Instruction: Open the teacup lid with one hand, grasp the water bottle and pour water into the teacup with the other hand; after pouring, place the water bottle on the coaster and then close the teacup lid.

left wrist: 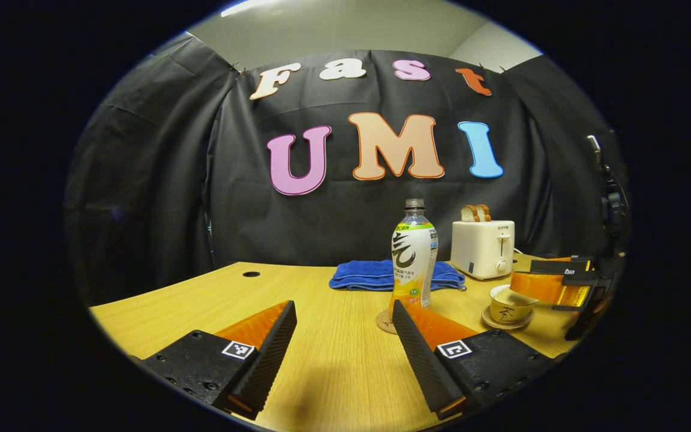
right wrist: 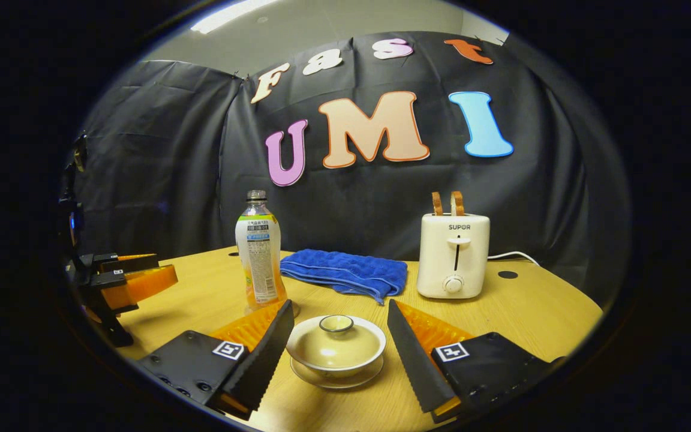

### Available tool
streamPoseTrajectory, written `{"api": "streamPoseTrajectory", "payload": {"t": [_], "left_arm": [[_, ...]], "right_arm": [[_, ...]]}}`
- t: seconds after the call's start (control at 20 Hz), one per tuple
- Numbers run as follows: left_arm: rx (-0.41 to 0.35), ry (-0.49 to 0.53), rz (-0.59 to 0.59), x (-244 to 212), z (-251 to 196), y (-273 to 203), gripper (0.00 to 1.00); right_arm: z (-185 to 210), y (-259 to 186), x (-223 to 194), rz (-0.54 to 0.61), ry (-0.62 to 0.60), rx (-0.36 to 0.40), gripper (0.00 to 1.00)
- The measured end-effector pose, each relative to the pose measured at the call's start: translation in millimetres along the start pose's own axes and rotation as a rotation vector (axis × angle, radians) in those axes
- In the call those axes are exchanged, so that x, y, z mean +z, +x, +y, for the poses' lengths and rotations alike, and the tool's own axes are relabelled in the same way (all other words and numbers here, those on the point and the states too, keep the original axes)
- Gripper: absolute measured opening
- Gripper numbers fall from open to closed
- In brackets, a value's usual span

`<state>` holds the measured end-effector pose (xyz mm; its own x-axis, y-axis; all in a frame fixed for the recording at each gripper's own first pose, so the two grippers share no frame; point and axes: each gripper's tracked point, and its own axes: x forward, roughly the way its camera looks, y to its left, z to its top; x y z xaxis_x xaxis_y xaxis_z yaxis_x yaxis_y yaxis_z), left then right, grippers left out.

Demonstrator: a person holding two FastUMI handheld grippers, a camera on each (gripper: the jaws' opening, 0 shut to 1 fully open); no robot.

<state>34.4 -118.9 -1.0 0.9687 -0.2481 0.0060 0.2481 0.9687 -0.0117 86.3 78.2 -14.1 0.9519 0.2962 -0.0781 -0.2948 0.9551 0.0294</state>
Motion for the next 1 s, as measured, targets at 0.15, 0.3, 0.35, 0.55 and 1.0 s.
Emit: {"api": "streamPoseTrajectory", "payload": {"t": [0.15,0.3,0.35,0.55,1.0], "left_arm": [[0.004,0.000,0.000,0.0,0.9,-0.7,0.94],[0.005,0.001,-0.001,0.6,1.0,0.3,0.94],[0.006,0.001,-0.001,0.3,1.1,-0.3,0.94],[0.016,0.001,-0.001,0.0,2.7,-0.3,0.94],[0.065,0.003,-0.001,0.5,11.2,-3.7,0.94]], "right_arm": [[-4.9,-15.7,4.1,-0.030,-0.002,-0.020,0.98],[-12.6,-31.4,11.0,-0.075,-0.007,-0.058,0.98],[-15.5,-36.5,8.6,-0.068,-0.007,-0.069,0.98],[-33.7,-57.7,9.5,-0.077,-0.008,-0.153,0.98],[-60.5,-80.3,10.4,-0.083,-0.009,-0.296,0.98]]}}
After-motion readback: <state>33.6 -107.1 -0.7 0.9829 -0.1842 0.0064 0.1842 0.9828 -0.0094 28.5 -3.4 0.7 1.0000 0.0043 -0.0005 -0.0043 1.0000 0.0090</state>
